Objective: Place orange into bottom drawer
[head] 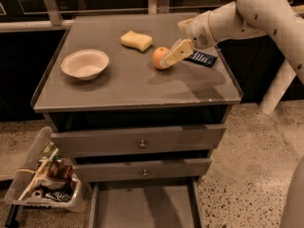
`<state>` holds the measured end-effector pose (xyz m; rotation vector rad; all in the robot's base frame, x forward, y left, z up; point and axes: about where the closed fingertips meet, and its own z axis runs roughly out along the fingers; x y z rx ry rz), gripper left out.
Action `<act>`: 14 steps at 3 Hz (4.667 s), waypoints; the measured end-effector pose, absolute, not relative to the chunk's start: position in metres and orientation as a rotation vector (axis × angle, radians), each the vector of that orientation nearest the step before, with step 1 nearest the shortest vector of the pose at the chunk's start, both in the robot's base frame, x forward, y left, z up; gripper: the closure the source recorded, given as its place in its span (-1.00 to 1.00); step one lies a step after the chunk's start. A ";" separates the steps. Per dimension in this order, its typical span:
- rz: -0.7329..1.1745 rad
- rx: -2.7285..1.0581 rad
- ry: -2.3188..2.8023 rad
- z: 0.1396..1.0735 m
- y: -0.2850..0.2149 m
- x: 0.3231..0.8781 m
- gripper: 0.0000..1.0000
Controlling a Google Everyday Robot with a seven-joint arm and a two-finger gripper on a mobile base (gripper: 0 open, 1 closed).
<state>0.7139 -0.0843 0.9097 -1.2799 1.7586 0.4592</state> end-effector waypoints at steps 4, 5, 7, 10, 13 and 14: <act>0.459 -1.322 1.843 0.868 -0.065 0.724 -1.00; 0.459 -1.322 1.843 0.868 -0.065 0.724 -0.65; 0.459 -1.322 1.843 0.868 -0.065 0.724 0.28; 0.465 -1.324 1.855 0.866 -0.066 0.722 1.00; 0.434 -1.362 1.799 0.885 -0.092 0.628 1.00; 0.406 -1.327 1.777 0.891 -0.110 0.587 1.00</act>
Offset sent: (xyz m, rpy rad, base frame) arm 0.0001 0.0092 -0.0427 -0.0979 0.0560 -0.0177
